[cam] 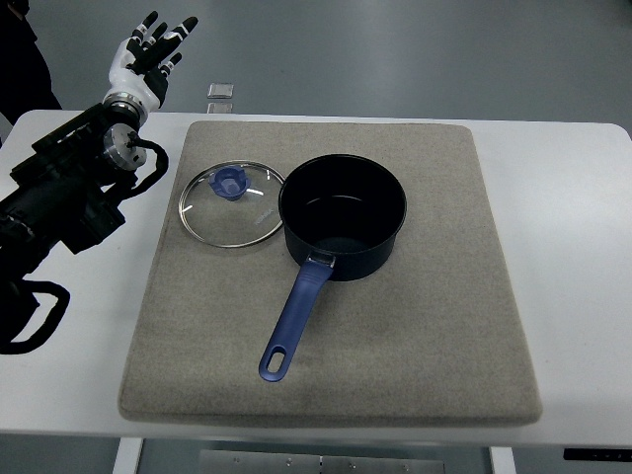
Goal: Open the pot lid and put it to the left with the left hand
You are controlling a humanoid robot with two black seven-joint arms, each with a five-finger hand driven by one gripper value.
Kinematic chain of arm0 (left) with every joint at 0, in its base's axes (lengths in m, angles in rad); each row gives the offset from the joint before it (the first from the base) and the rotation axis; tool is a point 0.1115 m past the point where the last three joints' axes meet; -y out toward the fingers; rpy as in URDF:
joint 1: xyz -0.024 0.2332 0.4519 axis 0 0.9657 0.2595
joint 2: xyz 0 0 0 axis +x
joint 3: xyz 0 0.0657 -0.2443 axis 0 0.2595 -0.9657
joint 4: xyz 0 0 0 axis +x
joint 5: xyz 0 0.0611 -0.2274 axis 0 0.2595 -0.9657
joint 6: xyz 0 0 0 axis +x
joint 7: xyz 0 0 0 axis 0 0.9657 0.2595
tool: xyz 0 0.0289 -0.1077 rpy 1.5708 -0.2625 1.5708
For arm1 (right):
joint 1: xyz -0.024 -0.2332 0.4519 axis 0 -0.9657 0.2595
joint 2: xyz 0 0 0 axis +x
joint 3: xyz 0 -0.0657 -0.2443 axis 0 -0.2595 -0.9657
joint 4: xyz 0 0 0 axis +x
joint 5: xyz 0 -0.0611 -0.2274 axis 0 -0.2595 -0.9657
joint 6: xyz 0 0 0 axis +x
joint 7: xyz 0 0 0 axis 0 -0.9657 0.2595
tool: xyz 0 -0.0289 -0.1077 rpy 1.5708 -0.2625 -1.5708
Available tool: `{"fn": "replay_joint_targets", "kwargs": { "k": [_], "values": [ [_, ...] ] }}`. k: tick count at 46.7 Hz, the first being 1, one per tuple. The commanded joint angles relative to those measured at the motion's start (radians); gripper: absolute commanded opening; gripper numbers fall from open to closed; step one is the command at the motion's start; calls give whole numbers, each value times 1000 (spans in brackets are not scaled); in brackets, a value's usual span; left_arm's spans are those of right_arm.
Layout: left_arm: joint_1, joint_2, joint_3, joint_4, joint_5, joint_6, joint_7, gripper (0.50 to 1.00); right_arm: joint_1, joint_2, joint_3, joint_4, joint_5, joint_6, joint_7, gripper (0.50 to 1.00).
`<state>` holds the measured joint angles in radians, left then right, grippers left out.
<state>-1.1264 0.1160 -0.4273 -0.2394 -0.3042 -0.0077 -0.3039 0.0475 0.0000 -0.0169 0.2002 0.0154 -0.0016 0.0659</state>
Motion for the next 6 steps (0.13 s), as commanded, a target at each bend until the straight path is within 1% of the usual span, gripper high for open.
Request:
{"fn": "replay_joint_targets", "kwargs": {
  "k": [1,6],
  "values": [
    [-3,-1,1,0,0,0,0,990,8,0,8,1,0,2,0,917],
    [-3,-1,1,0,0,0,-1,990,9,0,-1,4,-3,5,-5,917]
  ]
}}
